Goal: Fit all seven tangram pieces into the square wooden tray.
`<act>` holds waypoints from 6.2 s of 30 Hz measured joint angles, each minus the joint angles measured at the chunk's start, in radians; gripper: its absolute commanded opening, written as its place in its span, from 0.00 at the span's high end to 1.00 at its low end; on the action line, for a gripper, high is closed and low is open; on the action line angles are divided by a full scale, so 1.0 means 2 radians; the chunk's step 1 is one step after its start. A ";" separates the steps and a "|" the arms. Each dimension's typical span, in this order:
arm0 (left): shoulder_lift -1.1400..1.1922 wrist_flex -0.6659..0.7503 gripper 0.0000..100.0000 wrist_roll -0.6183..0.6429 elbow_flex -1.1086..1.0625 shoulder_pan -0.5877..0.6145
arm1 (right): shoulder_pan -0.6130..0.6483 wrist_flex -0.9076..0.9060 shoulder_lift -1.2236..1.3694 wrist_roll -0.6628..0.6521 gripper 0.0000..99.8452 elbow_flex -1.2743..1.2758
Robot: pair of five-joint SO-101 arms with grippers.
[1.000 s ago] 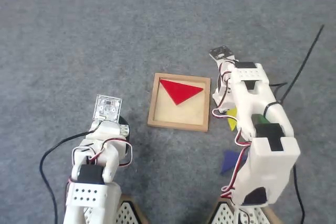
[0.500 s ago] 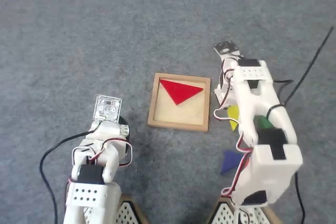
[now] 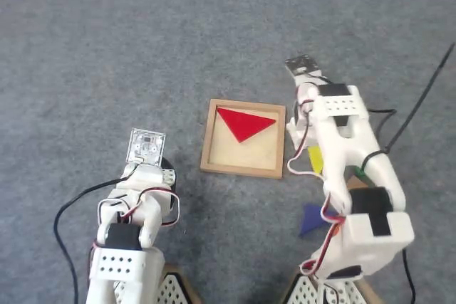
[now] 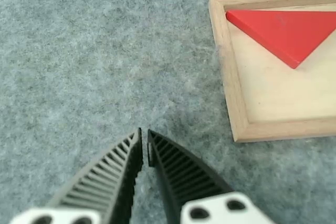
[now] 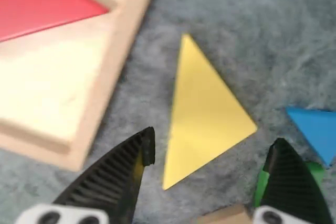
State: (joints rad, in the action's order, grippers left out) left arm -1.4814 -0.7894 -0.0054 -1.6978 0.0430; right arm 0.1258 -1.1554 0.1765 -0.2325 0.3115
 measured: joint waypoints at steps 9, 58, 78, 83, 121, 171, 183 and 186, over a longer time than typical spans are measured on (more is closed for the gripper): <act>0.000 0.000 0.98 0.000 0.000 0.000 | -0.003 0.003 0.096 -0.012 0.73 -0.040; 0.000 0.000 0.98 0.000 0.000 0.000 | -0.006 0.011 0.153 -0.031 0.85 -0.135; 0.000 0.000 0.98 0.000 0.000 0.000 | 0.071 -0.071 0.028 0.098 0.96 -0.133; 0.000 0.000 0.98 0.000 0.000 0.000 | 0.150 -0.073 0.009 0.116 0.95 -0.138; 0.000 0.000 0.98 0.000 0.000 0.000 | 0.232 -0.006 0.054 0.430 0.88 -0.147; 0.000 0.000 0.98 0.000 0.000 0.000 | 0.226 -0.013 0.155 0.290 0.88 -0.216; 0.000 0.000 0.98 0.000 0.000 0.000 | 0.224 -0.014 0.044 0.250 0.88 -0.160; 0.000 0.000 0.98 0.000 0.000 0.000 | 0.213 -0.014 -0.036 0.231 0.88 -0.110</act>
State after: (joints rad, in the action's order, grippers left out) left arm -1.4814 -0.7894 -0.0054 -1.6978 0.0430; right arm 0.5524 -1.1830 0.1043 0.2294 0.0921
